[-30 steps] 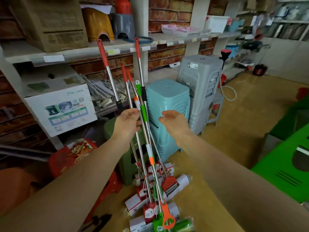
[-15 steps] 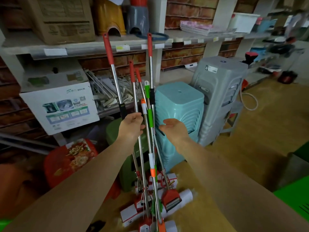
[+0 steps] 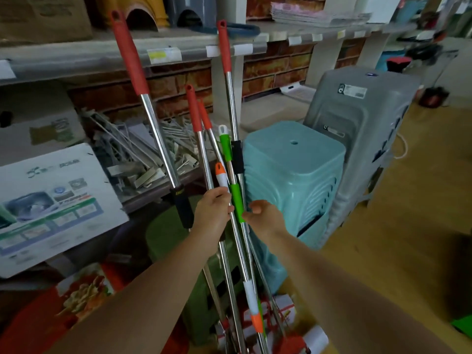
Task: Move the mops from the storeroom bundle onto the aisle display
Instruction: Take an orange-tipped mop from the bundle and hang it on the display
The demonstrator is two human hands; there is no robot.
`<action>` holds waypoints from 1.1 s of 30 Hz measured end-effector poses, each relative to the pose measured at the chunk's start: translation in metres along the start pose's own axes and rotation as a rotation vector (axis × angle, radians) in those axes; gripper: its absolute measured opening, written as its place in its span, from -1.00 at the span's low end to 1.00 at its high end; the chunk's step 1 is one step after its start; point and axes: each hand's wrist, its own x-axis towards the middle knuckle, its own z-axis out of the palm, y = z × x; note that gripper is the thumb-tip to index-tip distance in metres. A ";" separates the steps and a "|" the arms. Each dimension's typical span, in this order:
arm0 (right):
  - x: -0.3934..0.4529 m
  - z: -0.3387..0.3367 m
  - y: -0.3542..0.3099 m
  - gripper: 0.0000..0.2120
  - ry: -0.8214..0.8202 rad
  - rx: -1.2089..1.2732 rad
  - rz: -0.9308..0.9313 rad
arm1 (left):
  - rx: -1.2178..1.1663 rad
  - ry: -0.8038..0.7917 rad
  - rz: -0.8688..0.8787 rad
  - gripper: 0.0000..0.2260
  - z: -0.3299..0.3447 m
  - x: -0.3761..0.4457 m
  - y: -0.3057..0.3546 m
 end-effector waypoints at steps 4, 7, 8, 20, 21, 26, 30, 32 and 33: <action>0.055 0.036 0.021 -0.61 -0.015 -0.039 0.022 | 0.016 -0.018 -0.028 -0.85 0.008 0.054 -0.027; 0.087 0.058 0.038 -0.62 -0.011 -0.040 0.037 | 0.026 -0.043 -0.028 -0.79 0.011 0.086 -0.043; 0.096 0.065 0.043 -0.62 -0.009 -0.035 0.043 | 0.034 -0.052 -0.028 -0.78 0.012 0.094 -0.047; 0.157 0.134 0.103 -0.65 -0.096 -0.182 0.103 | 0.099 -0.106 0.006 -0.73 0.001 0.135 -0.085; 0.160 0.137 0.106 -0.67 -0.097 -0.191 0.102 | 0.106 -0.106 0.010 -0.72 0.000 0.136 -0.086; 0.175 0.151 0.109 -0.70 -0.078 -0.206 0.101 | 0.159 -0.115 0.037 -0.73 -0.006 0.135 -0.086; 0.181 0.159 0.112 -0.62 -0.057 -0.207 0.132 | 0.171 -0.134 0.034 -0.76 -0.009 0.133 -0.090; 0.182 0.160 0.113 -0.59 -0.054 -0.208 0.142 | 0.183 -0.140 0.033 -0.76 -0.010 0.131 -0.091; 0.181 0.160 0.112 -0.57 -0.060 -0.215 0.135 | 0.190 -0.140 0.035 -0.76 -0.011 0.129 -0.092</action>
